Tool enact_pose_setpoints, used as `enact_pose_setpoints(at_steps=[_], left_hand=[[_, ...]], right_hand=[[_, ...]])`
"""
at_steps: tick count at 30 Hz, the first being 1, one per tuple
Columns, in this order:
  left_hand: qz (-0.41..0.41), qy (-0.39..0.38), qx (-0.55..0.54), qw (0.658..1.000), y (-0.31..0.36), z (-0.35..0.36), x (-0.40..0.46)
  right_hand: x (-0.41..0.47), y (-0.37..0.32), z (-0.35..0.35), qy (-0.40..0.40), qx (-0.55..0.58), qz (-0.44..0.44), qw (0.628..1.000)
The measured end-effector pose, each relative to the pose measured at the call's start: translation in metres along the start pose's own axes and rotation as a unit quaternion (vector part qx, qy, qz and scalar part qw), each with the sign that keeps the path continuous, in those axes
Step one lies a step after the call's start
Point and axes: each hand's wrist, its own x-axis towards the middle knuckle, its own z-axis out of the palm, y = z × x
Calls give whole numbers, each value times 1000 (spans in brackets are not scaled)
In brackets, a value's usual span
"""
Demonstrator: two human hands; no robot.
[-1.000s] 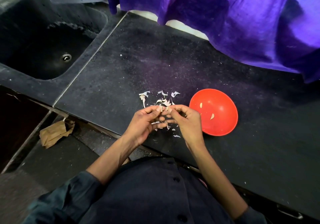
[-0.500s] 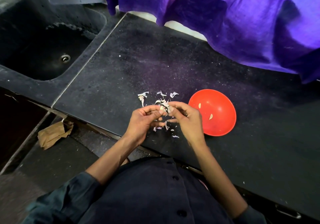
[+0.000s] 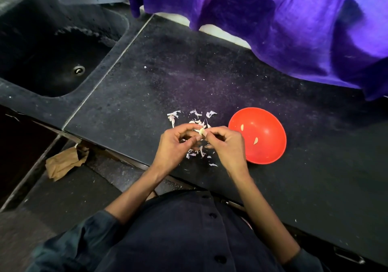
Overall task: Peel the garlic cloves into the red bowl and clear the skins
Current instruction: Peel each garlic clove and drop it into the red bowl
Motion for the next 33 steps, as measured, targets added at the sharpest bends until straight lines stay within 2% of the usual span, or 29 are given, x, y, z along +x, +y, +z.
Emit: enact_pose_setpoints(at_steps=[9,12,14,17,21,27,33], left_hand=[[-43,12,-69,997,7,3,-1],[-64,24,-96,993,7,4,-1],[-91,32,-132,987,8,5,-1],[-132,33,-180,974,10,4,-1],[-156,36,-207,965,11,5,-2],[-150,68,-221,961,14,10,-3],[-141,95,-233,958,13,10,-4]], right_hand=[[-2,2,0,4,-150,-129,980],[-2,4,0,4,-162,-138,977],[-1,6,0,2,-137,-118,983],[-1,6,1,-3,-48,-39,998],[-4,-2,3,-22,65,24,997],[-5,-2,4,-27,118,50,991],[-6,-3,6,-19,105,37,994]])
